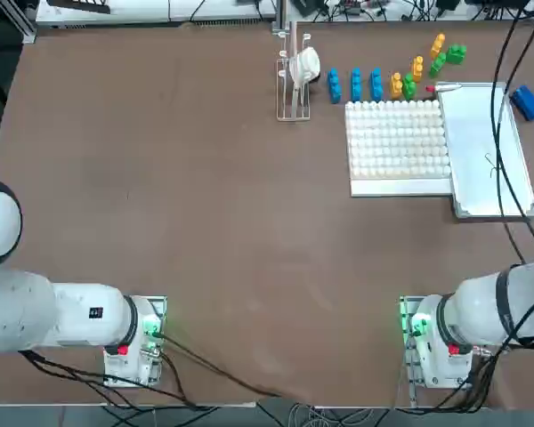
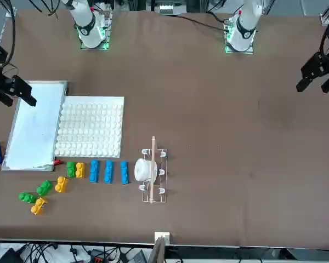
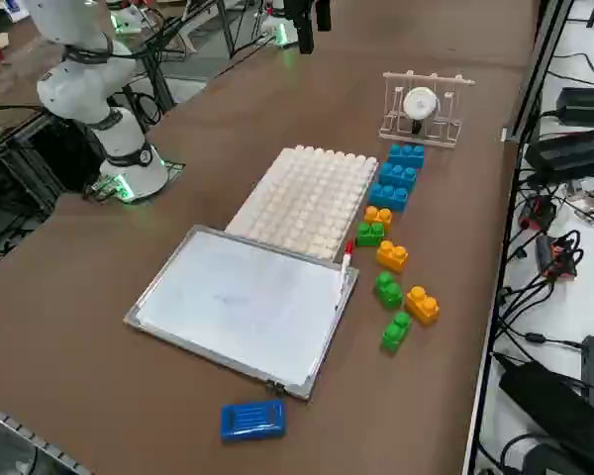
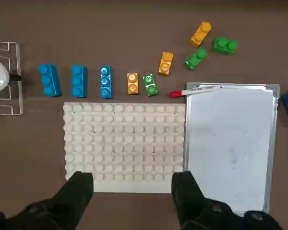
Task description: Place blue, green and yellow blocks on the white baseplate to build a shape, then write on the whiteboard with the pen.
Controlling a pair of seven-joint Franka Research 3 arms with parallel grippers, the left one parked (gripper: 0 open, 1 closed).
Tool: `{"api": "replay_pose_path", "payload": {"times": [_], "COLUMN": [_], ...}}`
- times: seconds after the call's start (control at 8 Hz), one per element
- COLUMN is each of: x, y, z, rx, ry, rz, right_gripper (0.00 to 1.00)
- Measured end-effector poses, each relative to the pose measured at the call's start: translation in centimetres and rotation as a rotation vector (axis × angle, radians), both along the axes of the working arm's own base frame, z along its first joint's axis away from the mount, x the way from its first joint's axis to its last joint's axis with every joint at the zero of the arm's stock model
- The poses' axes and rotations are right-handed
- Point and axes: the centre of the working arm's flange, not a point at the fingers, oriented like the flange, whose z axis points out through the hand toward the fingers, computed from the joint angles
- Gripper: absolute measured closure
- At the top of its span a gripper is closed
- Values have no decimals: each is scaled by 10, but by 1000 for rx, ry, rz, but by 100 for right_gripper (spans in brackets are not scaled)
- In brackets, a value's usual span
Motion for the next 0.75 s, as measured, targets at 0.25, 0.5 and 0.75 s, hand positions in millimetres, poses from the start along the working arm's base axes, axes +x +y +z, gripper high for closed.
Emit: {"api": "replay_pose_path", "payload": {"times": [0.25,0.5,0.75], "x": [0,0,-1], "y": [0,0,9], "z": [0,-2,-27], "rx": [0,0,-1], "ry": [0,8,85], "rz": [0,1,16], "right_gripper": [0,0,0]}}
